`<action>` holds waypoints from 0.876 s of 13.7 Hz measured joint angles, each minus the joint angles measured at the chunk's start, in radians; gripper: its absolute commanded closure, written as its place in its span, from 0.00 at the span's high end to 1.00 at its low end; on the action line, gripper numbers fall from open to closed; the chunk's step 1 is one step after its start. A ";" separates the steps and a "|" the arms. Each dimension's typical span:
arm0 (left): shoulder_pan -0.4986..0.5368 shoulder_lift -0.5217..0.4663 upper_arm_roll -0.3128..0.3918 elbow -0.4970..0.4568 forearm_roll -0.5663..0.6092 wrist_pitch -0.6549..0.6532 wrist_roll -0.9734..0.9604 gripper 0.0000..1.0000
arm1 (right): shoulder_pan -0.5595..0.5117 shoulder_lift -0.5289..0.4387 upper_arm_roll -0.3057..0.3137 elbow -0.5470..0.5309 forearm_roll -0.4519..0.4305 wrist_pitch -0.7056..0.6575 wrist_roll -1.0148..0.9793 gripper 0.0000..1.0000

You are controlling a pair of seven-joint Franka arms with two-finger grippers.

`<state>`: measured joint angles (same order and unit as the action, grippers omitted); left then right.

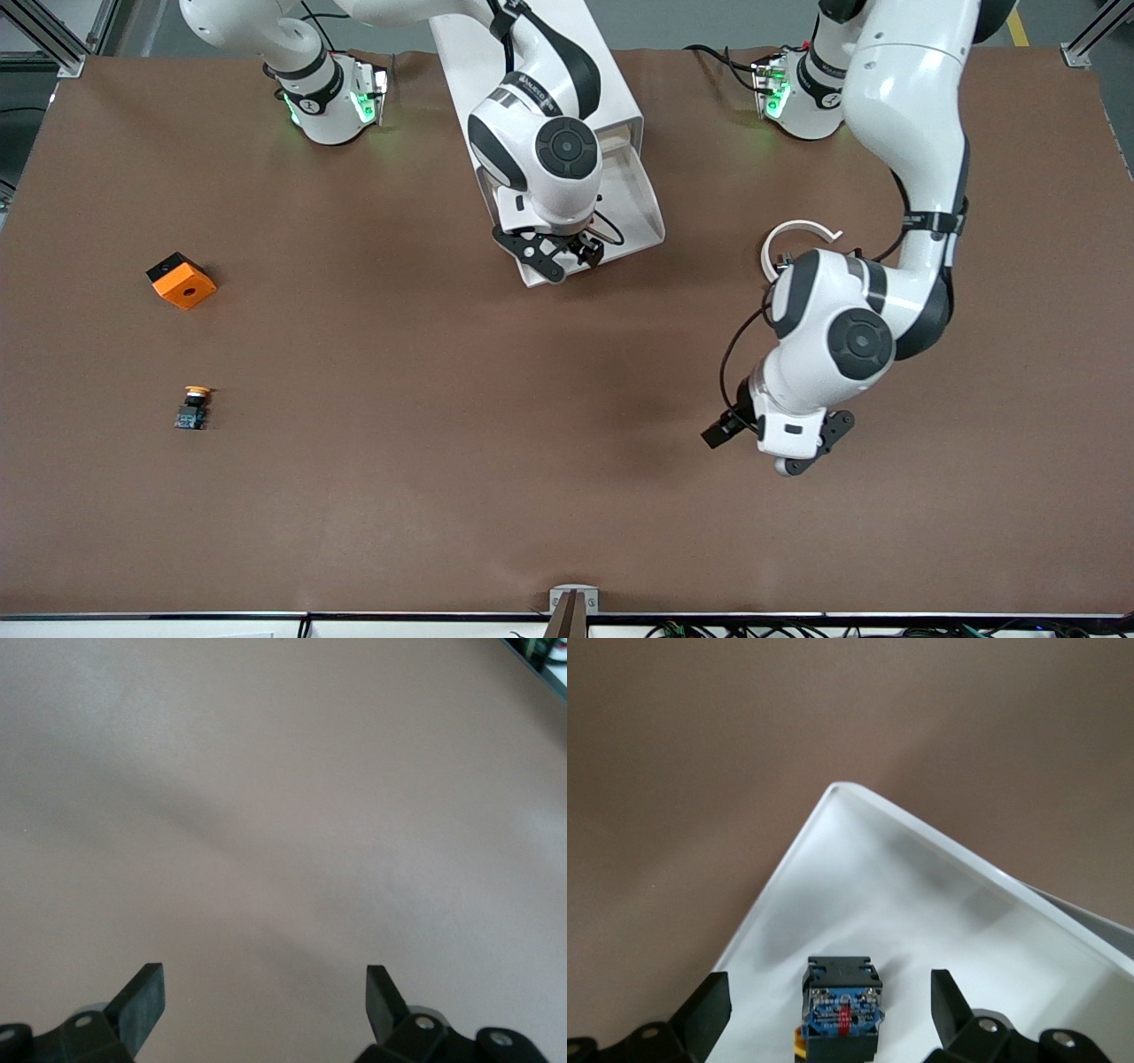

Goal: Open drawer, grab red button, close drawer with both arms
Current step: 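Grasp the red button with the right gripper while the left gripper withdraws, then lift the red button out of the drawer with the right gripper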

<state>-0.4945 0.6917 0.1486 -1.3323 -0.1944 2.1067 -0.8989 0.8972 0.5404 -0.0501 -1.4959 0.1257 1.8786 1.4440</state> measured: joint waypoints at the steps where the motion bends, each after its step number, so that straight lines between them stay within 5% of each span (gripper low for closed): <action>1: -0.037 -0.001 0.029 -0.003 0.000 0.000 0.000 1.00 | 0.004 0.000 0.000 -0.002 0.000 0.001 0.000 1.00; 6: -0.058 -0.001 0.060 -0.019 0.001 -0.001 -0.001 1.00 | 0.007 -0.005 0.000 -0.010 0.001 0.002 0.001 1.00; 8: -0.055 -0.001 0.061 -0.021 0.001 -0.006 -0.001 1.00 | 0.010 -0.005 0.000 -0.013 0.002 0.002 0.001 0.89; 9: -0.056 -0.001 0.061 -0.024 0.001 -0.007 -0.001 1.00 | 0.014 -0.005 0.000 -0.014 0.002 0.002 0.001 0.72; 10: -0.056 -0.004 0.061 -0.028 0.001 -0.007 -0.001 1.00 | 0.017 -0.005 0.000 -0.015 0.002 0.002 0.001 0.26; 11: -0.055 -0.010 0.061 -0.034 0.001 -0.007 0.000 1.00 | 0.019 -0.005 0.000 -0.015 0.002 0.002 0.001 0.00; 12: -0.054 -0.018 0.062 -0.041 0.001 -0.007 0.000 1.00 | 0.019 -0.005 0.000 -0.015 0.002 0.002 0.001 0.00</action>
<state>-0.5486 0.6739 0.2105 -1.3733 -0.1931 2.0993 -0.8990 0.9165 0.5351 -0.0501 -1.5114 0.1278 1.8810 1.4447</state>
